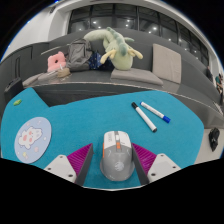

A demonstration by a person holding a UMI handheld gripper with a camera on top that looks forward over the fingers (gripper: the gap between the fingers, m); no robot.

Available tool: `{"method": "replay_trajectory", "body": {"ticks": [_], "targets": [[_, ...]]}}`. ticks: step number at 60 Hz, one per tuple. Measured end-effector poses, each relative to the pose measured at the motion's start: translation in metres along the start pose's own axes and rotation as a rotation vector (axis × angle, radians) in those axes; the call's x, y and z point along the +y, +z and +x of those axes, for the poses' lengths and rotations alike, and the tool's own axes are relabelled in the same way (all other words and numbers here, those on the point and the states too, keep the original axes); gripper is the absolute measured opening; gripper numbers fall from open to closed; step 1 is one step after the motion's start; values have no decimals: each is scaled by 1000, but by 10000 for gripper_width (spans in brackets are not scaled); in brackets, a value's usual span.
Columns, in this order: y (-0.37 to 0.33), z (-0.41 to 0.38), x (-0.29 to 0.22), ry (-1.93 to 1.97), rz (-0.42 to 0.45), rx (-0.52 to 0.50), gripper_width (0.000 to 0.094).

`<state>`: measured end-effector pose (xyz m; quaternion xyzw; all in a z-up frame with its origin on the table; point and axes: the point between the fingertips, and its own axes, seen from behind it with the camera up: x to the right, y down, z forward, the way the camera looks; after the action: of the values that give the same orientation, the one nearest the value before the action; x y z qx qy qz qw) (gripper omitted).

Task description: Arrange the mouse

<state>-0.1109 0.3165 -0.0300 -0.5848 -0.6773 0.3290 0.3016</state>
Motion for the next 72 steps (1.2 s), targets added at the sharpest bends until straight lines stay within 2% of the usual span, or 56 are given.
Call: {"method": "replay_trajectory", "body": {"ticks": [2,5,18,31,41,51,57,64,69,72], "targets": [[0,-1,-1,-5,3,-3,712],[4,4,-1,-5,17,19,493],[-4,0,-3,15,25,2,342],[-56,-56,-67,-2,120,-88,339],[-84,-147,-107,-44,174,-180,339],[-68,-237,-96,-70,148,-248,338],[-45,-269,-74,-40,97,-272,338],[-22,-281,-46,-51,37,-239,343],[-8,-279,-25,-38,-2,-206,397],[-6,-279,-29,-53,36,-196,445]]}}
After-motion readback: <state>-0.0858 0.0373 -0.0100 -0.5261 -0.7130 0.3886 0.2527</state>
